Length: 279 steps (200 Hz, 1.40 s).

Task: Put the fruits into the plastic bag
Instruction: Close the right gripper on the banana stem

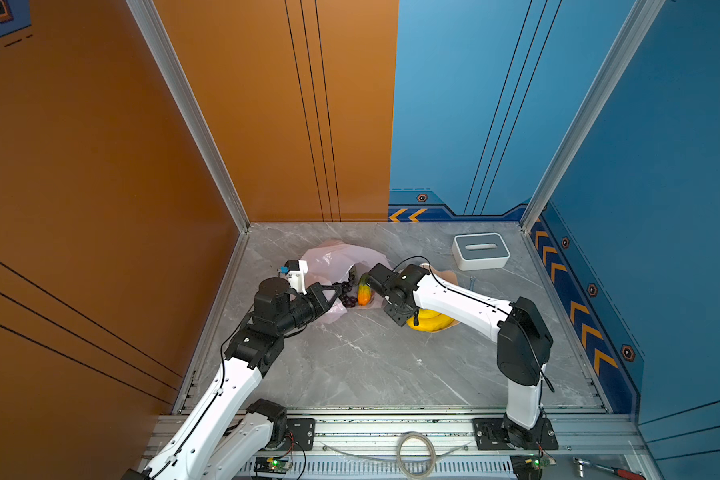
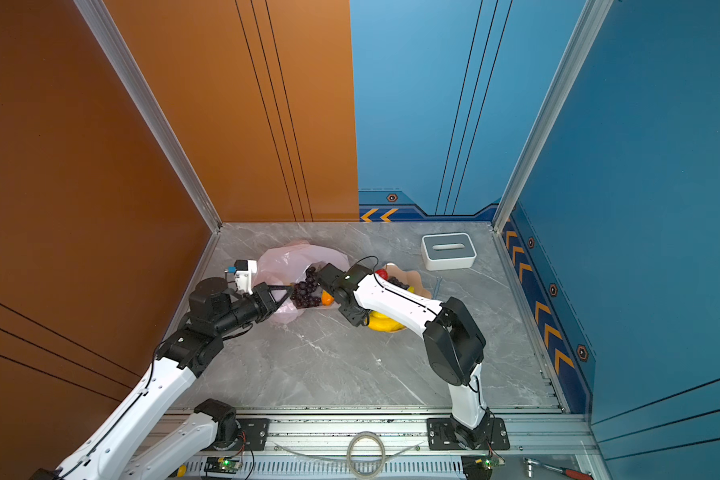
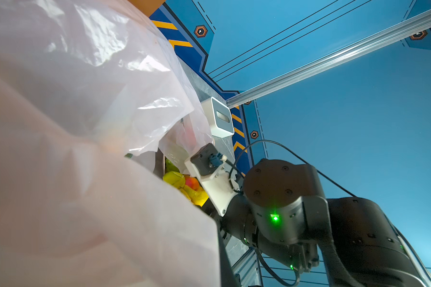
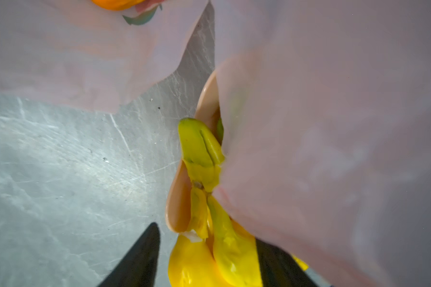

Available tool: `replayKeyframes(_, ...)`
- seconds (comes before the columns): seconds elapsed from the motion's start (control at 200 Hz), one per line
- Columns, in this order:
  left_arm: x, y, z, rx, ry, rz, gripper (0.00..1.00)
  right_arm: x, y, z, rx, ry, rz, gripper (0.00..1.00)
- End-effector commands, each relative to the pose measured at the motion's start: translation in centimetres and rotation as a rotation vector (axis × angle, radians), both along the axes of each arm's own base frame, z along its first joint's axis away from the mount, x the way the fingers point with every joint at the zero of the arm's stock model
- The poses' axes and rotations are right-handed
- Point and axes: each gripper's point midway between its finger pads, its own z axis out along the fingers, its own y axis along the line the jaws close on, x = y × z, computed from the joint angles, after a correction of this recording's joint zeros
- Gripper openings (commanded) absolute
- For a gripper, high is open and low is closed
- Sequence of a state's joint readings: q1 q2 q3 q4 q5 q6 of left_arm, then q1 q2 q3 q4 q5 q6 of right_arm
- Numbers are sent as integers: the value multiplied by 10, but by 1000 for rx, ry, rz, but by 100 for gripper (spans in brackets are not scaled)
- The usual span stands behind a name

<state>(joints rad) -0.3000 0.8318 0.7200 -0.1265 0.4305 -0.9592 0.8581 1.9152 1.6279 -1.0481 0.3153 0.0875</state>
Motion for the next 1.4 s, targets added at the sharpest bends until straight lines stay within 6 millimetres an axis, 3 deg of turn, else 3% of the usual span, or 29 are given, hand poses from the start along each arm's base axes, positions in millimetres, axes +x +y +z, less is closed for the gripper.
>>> replayKeyframes(0.0,-4,2,-1,-8,1,-6,0,1,-2,13,45,11,-21,79)
replayKeyframes(0.22,-4,4,-2,-6,5,1,0,12,5,-1,115,72,-44,83)
replayKeyframes(0.416,-3,8,-3,-3,8,8,0,25,14,-13,166,117,-60,79)
replayKeyframes(0.646,-1,10,-5,-4,15,14,0,26,18,-34,138,159,-46,76)
replayKeyframes(0.816,1,10,-6,-9,18,15,0,28,16,-38,124,150,-48,65)
replayKeyframes(1.011,1,9,-5,-10,17,15,0,30,16,-36,124,132,-45,35)
replayKeyframes(1.392,1,10,-5,-15,17,19,0,31,18,-15,175,82,-41,32)
